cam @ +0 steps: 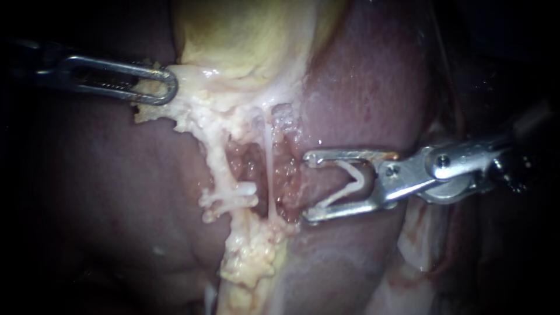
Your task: Clipping third clip left tube
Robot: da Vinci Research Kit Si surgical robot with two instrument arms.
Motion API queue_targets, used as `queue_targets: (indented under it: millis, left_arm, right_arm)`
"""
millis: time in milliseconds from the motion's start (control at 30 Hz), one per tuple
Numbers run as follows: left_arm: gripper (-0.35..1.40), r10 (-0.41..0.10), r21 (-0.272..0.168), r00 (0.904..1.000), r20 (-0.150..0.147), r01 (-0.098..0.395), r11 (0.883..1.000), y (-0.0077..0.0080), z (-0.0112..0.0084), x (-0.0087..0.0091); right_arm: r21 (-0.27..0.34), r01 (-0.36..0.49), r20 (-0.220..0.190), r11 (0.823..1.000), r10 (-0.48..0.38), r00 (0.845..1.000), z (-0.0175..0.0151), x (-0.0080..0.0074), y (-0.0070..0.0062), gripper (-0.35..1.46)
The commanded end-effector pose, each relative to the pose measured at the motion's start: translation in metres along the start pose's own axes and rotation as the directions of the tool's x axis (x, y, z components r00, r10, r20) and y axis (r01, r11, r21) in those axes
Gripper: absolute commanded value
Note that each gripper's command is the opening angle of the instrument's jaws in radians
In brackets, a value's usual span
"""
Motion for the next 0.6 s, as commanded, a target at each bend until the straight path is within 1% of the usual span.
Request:
queue_targets:
  millis: [33,167,267,467,600]
  left_arm:
    - [-0.35,0.0,0.0,1.0,0.0,0.0,1.0,0.0,0.0,0.0]
    - [-0.35,0.001,0.001,1.0,-0.001,-0.001,1.0,0.0,0.0001,-0.0001]
    - [-0.35,0.001,0.003,1.0,-0.001,-0.001,1.0,0.0,0.0003,-0.0002]
    - [-0.35,0.002,0.003,1.0,-0.002,-0.002,1.0,-0.0001,0.0004,-0.0003]
    - [-0.35,0.003,0.004,1.0,-0.002,-0.003,1.0,-0.0002,0.0005,-0.0004]
  right_arm:
    - [0.002,-0.015,-0.001,1.0,0.015,1.0,0.0007,0.0,0.0002,0.5]
    - [0.008,-0.058,-0.005,0.998,0.058,0.998,0.0025,-0.0002,0.0011,0.5]
    - [0.019,-0.09,-0.004,0.996,0.09,0.996,0.0035,-0.0009,0.002,0.5]
    - [0.043,-0.126,-0.008,0.991,0.127,0.992,0.0046,-0.0035,0.0038,0.49]
    - [0.049,-0.14,-0.013,0.989,0.14,0.99,0.0051,-0.0049,0.0047,0.49]
